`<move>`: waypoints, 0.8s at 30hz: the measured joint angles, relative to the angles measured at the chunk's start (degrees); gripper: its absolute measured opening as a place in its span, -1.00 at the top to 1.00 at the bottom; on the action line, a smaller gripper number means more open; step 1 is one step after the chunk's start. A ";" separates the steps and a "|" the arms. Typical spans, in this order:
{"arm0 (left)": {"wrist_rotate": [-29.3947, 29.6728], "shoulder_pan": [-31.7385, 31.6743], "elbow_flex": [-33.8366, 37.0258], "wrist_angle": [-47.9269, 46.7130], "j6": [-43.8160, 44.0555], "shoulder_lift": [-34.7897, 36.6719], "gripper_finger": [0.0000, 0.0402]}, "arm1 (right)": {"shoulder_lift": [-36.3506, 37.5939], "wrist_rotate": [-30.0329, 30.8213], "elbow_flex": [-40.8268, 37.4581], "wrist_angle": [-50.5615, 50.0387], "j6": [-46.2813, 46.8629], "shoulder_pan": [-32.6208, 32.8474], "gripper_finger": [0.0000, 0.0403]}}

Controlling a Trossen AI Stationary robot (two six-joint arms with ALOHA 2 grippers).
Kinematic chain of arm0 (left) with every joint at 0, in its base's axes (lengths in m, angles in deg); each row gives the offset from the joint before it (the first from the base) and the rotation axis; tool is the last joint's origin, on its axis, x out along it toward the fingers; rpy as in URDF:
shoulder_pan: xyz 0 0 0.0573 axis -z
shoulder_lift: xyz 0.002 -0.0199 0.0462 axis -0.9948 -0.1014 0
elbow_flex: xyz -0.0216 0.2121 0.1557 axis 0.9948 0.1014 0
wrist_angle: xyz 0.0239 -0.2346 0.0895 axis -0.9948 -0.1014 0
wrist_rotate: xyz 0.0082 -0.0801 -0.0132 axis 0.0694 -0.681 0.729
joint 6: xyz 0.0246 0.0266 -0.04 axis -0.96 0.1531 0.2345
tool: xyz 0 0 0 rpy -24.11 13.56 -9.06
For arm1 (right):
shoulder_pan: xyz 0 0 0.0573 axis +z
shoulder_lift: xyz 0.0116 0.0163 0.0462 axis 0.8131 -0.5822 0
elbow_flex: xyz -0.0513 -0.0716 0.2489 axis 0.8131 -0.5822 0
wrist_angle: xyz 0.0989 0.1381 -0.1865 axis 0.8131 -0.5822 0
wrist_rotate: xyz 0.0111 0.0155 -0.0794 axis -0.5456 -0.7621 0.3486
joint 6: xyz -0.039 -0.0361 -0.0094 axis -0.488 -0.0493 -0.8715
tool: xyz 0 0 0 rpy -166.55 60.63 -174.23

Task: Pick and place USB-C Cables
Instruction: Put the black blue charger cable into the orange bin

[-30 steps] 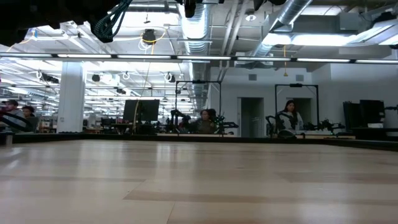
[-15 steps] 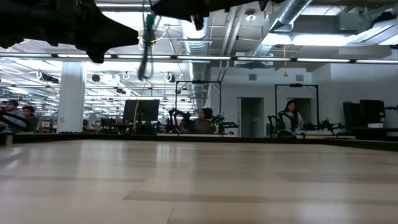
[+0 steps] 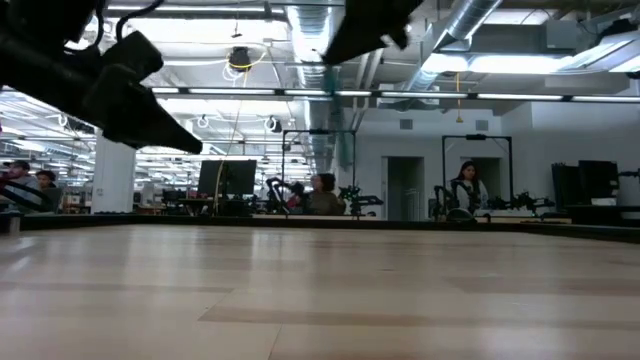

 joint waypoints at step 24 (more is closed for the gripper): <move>0.32 -8.16 0.00 26.27 -18.78 0.02 0.13 | 7.37 -5.33 -0.02 -60.74 55.86 12.76 0.95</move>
